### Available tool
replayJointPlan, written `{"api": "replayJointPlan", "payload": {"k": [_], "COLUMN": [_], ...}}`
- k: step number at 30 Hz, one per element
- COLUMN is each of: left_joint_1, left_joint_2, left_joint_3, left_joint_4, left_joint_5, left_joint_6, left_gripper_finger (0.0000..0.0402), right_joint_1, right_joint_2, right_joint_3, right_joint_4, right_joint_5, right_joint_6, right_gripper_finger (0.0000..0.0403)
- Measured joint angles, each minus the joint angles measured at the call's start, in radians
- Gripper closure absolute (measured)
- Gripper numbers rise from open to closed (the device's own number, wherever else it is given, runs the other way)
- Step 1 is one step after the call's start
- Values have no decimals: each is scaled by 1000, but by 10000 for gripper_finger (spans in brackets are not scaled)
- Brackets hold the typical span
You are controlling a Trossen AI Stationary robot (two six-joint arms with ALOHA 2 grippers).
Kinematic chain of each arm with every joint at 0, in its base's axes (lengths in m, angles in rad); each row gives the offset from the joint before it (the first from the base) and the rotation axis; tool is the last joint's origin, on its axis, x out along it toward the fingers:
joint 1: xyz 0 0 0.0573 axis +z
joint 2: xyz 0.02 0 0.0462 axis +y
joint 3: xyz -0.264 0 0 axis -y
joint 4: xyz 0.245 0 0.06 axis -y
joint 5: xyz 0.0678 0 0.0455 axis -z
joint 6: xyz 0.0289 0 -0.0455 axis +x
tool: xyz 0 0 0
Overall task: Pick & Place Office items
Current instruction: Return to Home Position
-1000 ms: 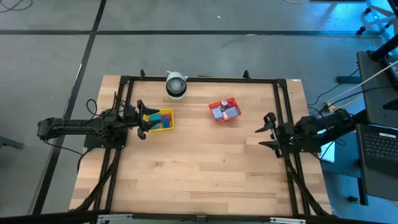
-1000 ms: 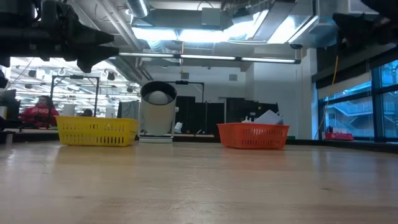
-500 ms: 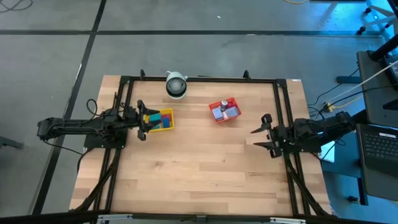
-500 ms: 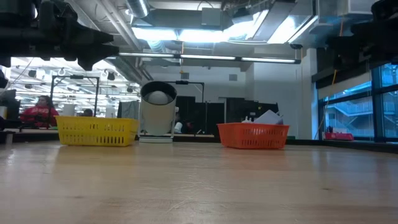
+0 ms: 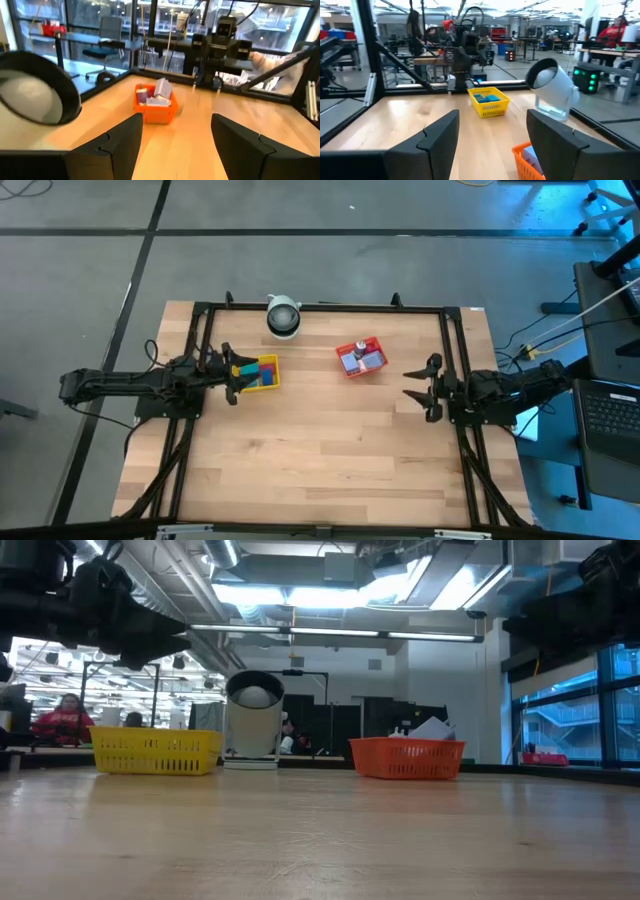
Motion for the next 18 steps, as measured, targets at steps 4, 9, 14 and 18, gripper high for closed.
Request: {"api": "replayJointPlan", "payload": {"k": [4, 9, 14, 18], "left_joint_1": [0, 0, 0, 0], "left_joint_2": [0, 0, 0, 0], "left_joint_3": [0, 0, 0, 0], "left_joint_4": [-6, -9, -9, -9], "left_joint_5": [0, 6, 6, 6], "left_joint_6": [-21, -21, -22, -22], "left_gripper_finger": [169, 169, 169, 169], "right_joint_1": [0, 0, 0, 0], "right_joint_2": [0, 0, 1, 1], "right_joint_3": [0, 0, 0, 0], "right_joint_4": [0, -1, -2, -3], "right_joint_5": [-25, -26, -26, -26], "right_joint_6": [12, 13, 2, 2], "right_gripper_finger": [169, 169, 170, 170]}}
